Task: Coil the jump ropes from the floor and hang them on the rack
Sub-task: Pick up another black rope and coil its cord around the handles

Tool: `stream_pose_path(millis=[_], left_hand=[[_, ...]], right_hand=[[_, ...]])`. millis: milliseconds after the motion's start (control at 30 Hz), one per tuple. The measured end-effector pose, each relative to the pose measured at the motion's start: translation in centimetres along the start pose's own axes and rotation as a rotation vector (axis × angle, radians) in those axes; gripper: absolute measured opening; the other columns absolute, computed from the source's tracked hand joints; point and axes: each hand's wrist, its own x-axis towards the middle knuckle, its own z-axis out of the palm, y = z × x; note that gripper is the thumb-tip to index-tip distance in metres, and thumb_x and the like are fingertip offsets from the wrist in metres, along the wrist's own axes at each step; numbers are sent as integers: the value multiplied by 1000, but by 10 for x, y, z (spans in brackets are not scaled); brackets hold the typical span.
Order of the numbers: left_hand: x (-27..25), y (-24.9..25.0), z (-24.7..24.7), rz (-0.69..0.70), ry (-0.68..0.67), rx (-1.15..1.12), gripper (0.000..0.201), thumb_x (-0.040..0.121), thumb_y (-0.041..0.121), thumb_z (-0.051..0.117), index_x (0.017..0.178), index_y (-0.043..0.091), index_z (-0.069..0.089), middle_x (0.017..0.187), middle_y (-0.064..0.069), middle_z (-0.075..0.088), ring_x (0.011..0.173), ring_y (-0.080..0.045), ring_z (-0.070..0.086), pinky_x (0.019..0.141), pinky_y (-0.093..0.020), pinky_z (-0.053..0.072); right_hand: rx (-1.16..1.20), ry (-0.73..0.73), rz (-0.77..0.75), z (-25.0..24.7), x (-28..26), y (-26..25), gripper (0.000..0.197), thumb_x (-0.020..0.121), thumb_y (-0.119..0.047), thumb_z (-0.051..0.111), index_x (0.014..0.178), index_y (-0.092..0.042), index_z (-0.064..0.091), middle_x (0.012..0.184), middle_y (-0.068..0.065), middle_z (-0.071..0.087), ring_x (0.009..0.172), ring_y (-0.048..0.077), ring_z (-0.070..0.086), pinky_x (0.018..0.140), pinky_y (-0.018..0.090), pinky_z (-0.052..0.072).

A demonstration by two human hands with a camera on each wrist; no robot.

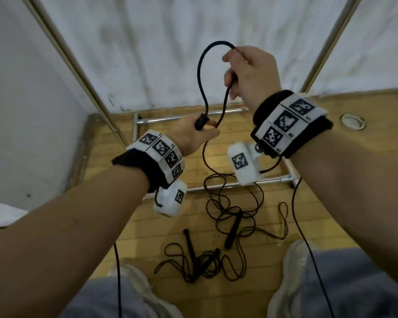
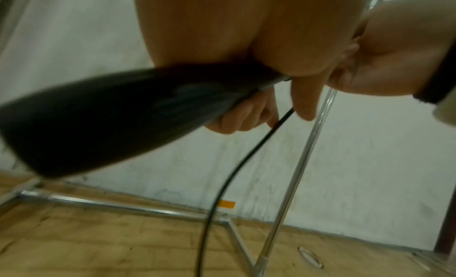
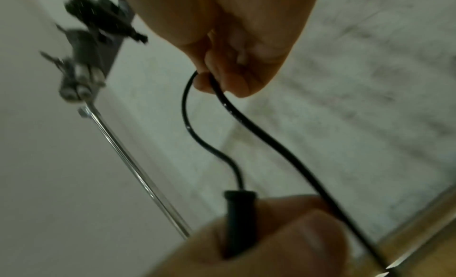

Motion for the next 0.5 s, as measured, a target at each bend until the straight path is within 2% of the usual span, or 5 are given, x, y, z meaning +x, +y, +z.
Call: stream_pose_path(millis=[100, 267, 333, 400, 500], left_hand=[[-17, 30, -21, 36, 73, 30, 10, 87, 38, 65, 80, 33, 60, 82, 3, 63, 64, -6, 53, 55, -16, 39], [-39, 61, -36, 85, 39, -78, 34, 81, 39, 71, 111, 36, 55, 73, 9, 58, 51, 3, 51, 51, -12, 38], [-42, 69, -36, 93, 69, -28, 11, 85, 36, 67, 93, 32, 60, 62, 12, 55, 48, 2, 49, 49, -14, 37], [-44, 76, -38, 86, 98, -17, 22, 90, 32, 62, 69, 25, 58, 44, 14, 51, 40, 1, 44, 44, -13, 35], [-46, 78, -40, 78, 138, -42, 31, 91, 27, 58, 62, 19, 58, 42, 14, 54, 37, -1, 42, 45, -15, 37]], right_hand=[[144, 9, -19, -6, -7, -48, 22, 92, -11, 46, 76, -12, 59, 51, 2, 55, 37, 15, 40, 43, 23, 37], [310, -35, -5, -14, -20, -88, 21, 94, -9, 44, 81, -9, 60, 54, 3, 57, 40, 16, 41, 47, 25, 39], [348, -76, -16, -14, -24, -98, 21, 95, -9, 43, 82, -9, 59, 56, 3, 56, 41, 16, 40, 48, 26, 39], [376, -70, -20, -13, -24, -105, 21, 96, -9, 42, 82, -8, 58, 58, 5, 56, 42, 16, 40, 48, 25, 40], [458, -25, 17, -14, -21, -108, 18, 96, -12, 47, 84, -8, 59, 66, 9, 57, 46, 18, 44, 50, 26, 45]])
